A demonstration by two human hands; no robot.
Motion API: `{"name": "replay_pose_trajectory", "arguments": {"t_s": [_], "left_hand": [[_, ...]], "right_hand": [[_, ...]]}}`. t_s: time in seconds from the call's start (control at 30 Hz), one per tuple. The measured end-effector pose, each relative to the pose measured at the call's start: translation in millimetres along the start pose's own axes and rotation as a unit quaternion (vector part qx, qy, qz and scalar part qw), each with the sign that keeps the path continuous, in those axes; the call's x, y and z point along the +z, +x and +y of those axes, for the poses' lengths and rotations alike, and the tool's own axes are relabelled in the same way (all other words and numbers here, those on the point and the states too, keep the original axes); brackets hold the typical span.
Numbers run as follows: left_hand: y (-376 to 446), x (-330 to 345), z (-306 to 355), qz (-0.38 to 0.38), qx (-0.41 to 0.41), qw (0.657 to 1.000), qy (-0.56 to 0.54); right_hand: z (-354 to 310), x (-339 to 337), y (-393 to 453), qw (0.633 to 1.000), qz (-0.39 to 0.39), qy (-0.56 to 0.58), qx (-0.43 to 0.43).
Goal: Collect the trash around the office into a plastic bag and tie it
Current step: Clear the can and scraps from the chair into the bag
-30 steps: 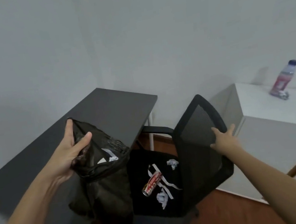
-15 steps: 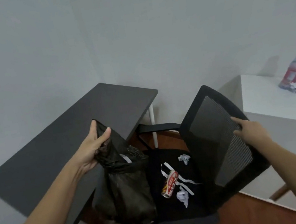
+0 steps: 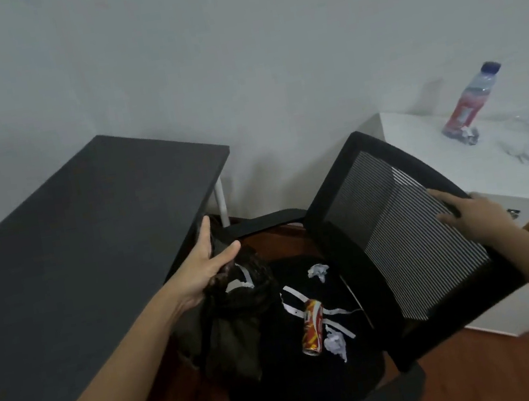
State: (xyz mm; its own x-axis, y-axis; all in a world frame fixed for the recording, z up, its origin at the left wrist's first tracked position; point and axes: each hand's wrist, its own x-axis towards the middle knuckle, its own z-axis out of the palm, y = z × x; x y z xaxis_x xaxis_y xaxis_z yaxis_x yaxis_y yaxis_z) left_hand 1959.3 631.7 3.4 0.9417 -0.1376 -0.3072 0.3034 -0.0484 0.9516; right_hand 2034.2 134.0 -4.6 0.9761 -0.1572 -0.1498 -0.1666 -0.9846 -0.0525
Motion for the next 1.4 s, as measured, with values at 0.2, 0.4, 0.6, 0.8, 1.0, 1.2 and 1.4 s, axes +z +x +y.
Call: {"name": "replay_pose_trajectory", "arguments": {"t_s": [0.2,0.4,0.6,0.8,1.0,1.2,1.4], "left_hand": [[51.1,3.9,-20.2,-0.015,-0.052,0.999,0.003],[91.5,3.8,-44.1,-0.005,-0.073,0.997,0.008],[110.3,6.0,-83.7,-0.015,-0.044,0.999,0.018],[112.6,-3.6,-128.6,0.015,-0.023,0.999,0.018],[106.8,-5.2,-147.3,0.009,-0.024,1.0,0.011],[97.4,-0.6,-146.1,-0.005,-0.027,0.999,0.017],[87.8,12.5,-140.9,-0.023,-0.02,0.998,0.049]], "right_hand": [[-28.3,43.9,-15.9,0.969,0.24,-0.06,-0.015],[-102.6,198.0,-32.9,0.979,-0.09,0.181,-0.038],[-141.0,316.0,-4.3,0.885,-0.379,0.237,0.127],[-177.7,381.9,25.0,0.872,-0.378,0.234,0.206],[-202.3,401.3,11.5,0.913,-0.282,0.173,0.237],[-181.5,388.7,-1.4,0.861,-0.3,0.34,0.23],[-205.3,260.8,8.4,0.587,-0.209,0.75,0.225]]}}
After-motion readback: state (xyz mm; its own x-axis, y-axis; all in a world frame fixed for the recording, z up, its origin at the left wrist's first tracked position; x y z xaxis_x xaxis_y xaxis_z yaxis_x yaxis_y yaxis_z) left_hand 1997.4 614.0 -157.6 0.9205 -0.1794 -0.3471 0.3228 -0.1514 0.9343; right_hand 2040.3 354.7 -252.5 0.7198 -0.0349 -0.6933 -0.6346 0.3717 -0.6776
